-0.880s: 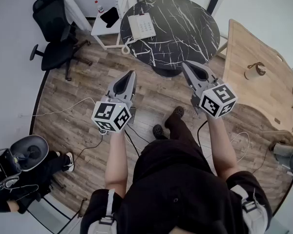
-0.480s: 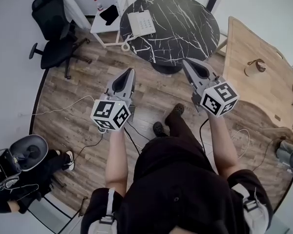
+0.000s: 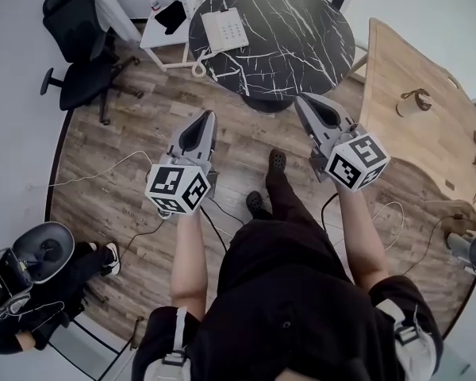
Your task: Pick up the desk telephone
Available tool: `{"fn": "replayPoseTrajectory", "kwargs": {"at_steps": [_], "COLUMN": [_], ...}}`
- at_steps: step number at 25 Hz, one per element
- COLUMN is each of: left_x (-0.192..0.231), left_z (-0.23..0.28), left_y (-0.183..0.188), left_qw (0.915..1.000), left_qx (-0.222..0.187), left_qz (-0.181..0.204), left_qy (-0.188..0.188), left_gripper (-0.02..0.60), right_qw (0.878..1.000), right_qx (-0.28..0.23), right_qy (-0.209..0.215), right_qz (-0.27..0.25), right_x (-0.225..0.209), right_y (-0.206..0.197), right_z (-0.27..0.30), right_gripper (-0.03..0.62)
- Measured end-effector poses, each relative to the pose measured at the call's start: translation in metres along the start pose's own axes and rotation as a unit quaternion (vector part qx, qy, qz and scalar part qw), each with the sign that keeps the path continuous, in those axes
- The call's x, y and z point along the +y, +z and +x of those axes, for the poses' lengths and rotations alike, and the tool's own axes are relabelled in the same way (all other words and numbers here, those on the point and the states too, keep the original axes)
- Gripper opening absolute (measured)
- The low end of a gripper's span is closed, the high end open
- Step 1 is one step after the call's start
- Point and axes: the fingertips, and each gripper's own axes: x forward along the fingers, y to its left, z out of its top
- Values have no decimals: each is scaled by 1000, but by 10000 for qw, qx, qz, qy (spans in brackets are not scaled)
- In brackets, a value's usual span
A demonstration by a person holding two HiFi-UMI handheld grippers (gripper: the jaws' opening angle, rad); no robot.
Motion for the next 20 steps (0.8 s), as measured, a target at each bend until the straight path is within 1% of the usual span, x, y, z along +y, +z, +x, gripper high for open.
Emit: {"fn": "replayPoseTrajectory", "kwargs": {"at_steps": [3, 7, 13, 20], "left_x": [6, 14, 40, 65], "left_z": [9, 25, 55, 103], "left_y": [-2, 0, 9, 30], "left_qw": [10000, 9999, 9995, 9988], "left_qx": [5, 89, 174, 182], "left_qz": [-44, 11, 84, 231], "left_qy": [18, 60, 264, 389], "left_gripper": [15, 15, 15, 15], "right_qw": [10000, 9999, 9997, 9993], "right_qx": [18, 18, 71, 39], "right_qy": [-3, 40, 188, 315], "right_qz": [12, 112, 111, 191], "right_x": [-9, -24, -47, -88], "right_y": [-2, -3, 7, 24], "right_z": [7, 23, 61, 109], "right_gripper": [29, 29, 29, 29]}}
